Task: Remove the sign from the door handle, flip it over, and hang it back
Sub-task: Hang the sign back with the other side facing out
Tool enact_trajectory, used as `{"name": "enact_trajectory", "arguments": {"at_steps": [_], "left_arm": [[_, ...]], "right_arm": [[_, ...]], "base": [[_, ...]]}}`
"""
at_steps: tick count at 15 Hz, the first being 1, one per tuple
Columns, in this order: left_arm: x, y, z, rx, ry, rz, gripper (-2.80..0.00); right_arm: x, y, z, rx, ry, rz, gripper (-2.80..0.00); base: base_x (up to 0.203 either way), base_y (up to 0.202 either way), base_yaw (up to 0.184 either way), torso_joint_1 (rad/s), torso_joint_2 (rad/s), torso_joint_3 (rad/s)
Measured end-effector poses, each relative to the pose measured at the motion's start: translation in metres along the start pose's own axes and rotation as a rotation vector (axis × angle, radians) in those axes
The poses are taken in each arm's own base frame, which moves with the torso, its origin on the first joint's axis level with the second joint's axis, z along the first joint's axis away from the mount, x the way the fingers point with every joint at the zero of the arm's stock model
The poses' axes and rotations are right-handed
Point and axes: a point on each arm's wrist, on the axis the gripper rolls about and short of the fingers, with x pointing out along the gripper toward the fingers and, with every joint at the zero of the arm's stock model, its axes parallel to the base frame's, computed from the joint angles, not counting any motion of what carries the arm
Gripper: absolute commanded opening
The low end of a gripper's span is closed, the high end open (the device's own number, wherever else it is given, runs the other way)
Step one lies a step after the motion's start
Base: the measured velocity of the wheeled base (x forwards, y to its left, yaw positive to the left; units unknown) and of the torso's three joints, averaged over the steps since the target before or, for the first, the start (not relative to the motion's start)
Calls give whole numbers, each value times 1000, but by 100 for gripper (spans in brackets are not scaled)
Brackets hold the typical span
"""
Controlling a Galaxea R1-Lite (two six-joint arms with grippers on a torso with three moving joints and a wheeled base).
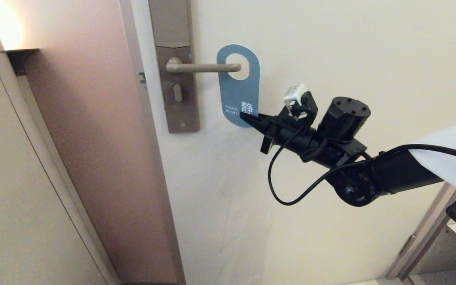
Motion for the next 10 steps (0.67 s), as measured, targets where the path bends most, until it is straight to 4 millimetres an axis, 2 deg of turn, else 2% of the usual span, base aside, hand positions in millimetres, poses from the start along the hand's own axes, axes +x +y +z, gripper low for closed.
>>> {"name": "enact_trajectory", "arguments": {"at_steps": [5, 10], "left_arm": [[0, 0, 0, 3, 0, 0, -280], [0, 0, 0, 5, 1, 0, -280]], "right_arm": [[3, 1, -4, 11, 11, -2, -280], [4, -2, -7, 35, 68, -112, -280]], "base": [[0, 0, 0, 0, 0, 0], [0, 0, 0, 0, 0, 0]]}}
